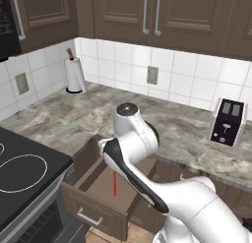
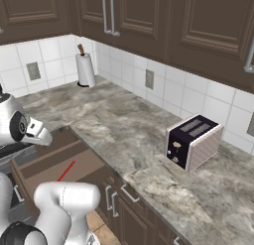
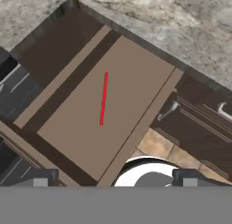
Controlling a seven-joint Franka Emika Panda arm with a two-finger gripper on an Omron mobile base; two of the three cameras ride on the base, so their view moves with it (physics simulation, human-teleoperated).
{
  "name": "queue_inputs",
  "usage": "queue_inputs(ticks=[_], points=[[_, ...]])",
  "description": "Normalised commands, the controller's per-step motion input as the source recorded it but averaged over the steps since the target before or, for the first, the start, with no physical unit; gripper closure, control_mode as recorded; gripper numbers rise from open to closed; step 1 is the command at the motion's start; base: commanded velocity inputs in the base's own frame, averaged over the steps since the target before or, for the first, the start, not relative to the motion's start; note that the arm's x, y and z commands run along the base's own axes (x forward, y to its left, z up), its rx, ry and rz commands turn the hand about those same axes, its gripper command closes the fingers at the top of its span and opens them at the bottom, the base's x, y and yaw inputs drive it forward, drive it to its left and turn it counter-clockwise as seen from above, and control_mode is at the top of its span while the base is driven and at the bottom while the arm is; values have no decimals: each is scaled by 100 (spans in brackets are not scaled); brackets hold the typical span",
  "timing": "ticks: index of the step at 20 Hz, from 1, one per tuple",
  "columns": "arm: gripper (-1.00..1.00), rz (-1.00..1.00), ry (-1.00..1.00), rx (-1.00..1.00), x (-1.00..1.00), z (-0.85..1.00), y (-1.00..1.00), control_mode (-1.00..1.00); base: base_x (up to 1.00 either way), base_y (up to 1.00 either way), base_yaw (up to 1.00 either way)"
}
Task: Take a straw from the drawer in front and place it inside the glass cup on the dining counter.
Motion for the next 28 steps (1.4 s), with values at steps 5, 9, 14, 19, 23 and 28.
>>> queue_inputs(ticks=[5, 9, 14, 19, 23, 28], points=[[-100, -15, 24, 1, 50, -56, -3, -100, 0, 0, 0], [-100, -9, 21, 2, 39, -62, -1, -100, 0, 0, 0], [-100, -6, 12, 0, 29, -52, 0, -100, 0, 0, 0], [-100, -7, 3, 0, 24, -56, 0, -100, 0, 0, 0], [-100, -6, 0, 0, 15, -49, 0, -100, 0, 0, 0], [-100, -3, 0, 0, 30, -39, 0, -100, 0, 0, 0]])
